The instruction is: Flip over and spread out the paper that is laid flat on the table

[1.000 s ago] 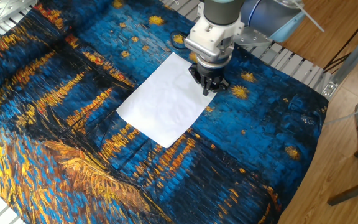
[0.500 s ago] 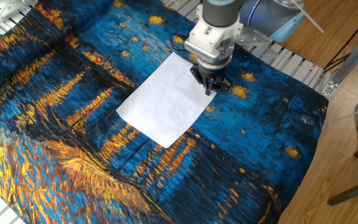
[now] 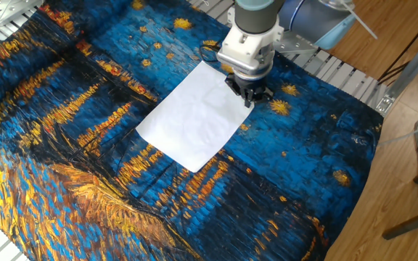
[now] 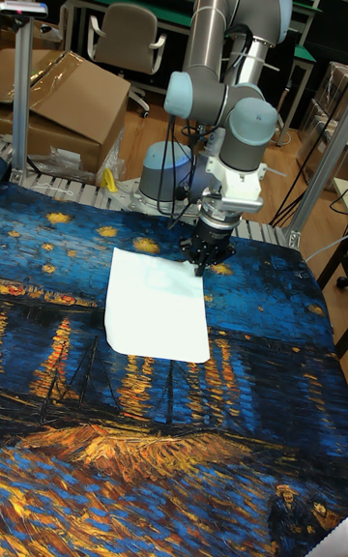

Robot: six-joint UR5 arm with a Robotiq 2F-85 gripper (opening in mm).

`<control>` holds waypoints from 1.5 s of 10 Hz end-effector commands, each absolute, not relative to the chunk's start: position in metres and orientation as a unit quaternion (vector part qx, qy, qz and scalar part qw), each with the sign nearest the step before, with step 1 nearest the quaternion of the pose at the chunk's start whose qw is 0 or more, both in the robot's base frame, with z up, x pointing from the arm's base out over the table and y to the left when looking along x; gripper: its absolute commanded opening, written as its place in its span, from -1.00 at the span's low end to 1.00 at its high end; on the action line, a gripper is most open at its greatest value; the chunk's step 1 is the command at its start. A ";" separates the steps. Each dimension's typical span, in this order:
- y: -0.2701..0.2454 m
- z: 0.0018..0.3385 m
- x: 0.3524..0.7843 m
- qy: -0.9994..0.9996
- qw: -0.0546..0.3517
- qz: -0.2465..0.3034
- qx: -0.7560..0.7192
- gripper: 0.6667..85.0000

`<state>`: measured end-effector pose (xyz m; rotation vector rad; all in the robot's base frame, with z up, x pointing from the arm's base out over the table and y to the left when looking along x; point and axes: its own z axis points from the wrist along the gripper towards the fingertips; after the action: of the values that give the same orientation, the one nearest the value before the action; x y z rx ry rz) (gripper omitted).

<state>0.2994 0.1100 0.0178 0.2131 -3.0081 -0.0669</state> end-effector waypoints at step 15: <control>0.089 0.032 0.282 -0.977 0.056 -0.024 0.202 0.15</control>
<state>0.2809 0.0870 0.0311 0.5789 -2.9620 -0.0494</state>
